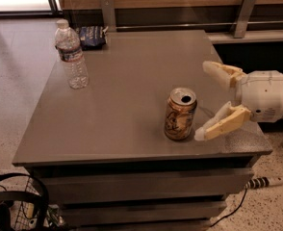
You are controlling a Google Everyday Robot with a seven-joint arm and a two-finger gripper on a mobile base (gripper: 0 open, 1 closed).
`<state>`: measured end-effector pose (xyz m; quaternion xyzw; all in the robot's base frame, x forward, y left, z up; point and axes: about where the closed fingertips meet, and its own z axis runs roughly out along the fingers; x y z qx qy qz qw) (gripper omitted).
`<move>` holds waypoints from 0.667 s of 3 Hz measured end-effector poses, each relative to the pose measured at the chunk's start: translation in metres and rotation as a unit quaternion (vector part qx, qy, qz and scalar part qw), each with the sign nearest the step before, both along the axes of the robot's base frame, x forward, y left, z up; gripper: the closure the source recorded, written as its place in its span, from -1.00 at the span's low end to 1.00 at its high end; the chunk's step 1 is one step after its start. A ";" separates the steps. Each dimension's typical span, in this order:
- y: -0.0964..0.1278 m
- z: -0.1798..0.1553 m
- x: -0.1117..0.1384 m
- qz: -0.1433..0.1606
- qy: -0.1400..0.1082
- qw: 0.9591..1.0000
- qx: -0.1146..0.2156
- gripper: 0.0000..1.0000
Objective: Move orange can near blue chip bag
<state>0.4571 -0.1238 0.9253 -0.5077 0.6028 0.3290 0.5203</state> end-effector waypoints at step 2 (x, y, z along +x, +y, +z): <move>0.017 -0.015 0.014 0.013 0.006 0.999 0.039 -1.00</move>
Offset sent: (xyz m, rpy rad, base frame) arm 0.0254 0.0240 -0.0236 0.1252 0.0208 0.0387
